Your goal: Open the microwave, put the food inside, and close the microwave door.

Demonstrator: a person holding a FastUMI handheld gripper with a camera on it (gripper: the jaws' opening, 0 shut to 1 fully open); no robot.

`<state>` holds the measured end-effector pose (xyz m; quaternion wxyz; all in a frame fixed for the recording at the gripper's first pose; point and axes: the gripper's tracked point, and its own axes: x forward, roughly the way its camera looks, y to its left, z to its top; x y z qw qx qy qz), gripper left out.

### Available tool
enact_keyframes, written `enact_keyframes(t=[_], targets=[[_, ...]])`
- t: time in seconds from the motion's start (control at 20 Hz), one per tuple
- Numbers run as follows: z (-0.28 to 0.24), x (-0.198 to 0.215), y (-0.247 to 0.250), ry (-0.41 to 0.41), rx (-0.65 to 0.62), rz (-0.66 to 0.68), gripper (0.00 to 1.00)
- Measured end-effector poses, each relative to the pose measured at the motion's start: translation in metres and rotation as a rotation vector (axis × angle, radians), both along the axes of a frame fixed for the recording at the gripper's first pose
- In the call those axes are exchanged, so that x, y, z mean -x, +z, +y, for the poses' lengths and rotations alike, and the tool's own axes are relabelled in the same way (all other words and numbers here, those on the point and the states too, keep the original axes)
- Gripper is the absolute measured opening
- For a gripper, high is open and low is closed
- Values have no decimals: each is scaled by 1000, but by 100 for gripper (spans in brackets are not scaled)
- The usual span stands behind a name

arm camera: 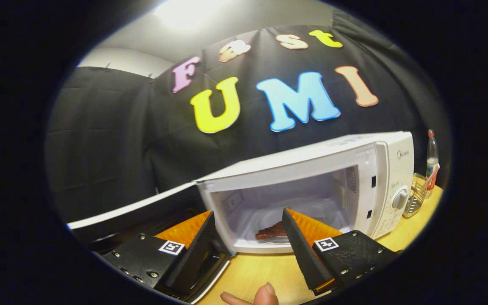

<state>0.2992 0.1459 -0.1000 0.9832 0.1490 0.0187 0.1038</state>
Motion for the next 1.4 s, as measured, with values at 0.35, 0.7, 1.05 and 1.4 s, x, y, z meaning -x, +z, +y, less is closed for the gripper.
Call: enact_keyframes(t=[0.35, 0.7, 1.05, 1.4], targets=[[100, 145, 105, 335, 37, -262, 95], [183, 194, 78, 542, 139, -229, 69], [203, 173, -15, 503, 253, -27, 1], [167, 183, -44, 456, 269, -22, 1]])
